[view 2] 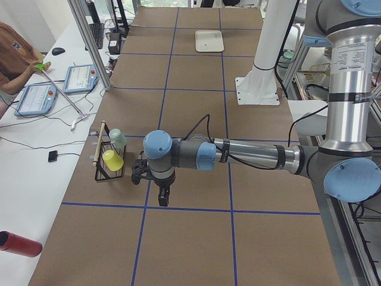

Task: Left arm grabs green cup and hands to right arm on tray

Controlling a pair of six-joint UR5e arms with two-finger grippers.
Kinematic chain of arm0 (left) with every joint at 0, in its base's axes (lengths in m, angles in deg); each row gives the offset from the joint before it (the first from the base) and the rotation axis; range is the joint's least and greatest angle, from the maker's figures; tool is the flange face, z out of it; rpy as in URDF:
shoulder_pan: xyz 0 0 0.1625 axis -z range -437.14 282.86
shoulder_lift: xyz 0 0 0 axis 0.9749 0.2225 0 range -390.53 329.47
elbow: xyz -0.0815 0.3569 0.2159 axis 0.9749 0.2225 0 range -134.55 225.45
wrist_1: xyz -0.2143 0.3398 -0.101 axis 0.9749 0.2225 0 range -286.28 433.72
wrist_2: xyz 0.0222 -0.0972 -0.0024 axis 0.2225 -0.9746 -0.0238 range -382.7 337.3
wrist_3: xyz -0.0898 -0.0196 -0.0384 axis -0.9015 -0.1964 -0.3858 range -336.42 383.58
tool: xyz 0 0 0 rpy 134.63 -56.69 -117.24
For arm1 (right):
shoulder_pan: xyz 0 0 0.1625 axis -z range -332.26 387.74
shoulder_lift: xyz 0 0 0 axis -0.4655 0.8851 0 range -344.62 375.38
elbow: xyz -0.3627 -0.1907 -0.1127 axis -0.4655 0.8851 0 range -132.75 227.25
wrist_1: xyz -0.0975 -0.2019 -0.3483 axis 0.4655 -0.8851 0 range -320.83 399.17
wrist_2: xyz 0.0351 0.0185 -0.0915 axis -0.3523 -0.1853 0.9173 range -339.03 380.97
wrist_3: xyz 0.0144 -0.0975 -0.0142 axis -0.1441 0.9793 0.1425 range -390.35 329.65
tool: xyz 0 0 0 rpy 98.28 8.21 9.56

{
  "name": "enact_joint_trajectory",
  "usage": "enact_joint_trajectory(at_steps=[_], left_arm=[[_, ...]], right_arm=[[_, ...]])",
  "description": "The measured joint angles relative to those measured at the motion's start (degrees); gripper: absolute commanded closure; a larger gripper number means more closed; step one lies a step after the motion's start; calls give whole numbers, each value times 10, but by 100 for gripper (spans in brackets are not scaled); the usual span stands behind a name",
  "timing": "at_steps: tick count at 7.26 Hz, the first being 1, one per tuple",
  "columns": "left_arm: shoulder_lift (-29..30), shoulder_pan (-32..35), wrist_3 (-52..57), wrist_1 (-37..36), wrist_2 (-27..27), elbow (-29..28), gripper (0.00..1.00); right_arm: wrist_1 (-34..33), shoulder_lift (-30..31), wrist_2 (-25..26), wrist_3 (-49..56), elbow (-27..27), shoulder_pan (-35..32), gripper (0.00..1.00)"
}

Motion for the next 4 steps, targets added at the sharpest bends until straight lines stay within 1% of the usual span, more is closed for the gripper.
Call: enact_joint_trajectory(at_steps=[4], left_arm=[[-8, 0, -1, 15, -11, 4, 0]], right_arm=[[-1, 1, -2, 1, -1, 11, 0]])
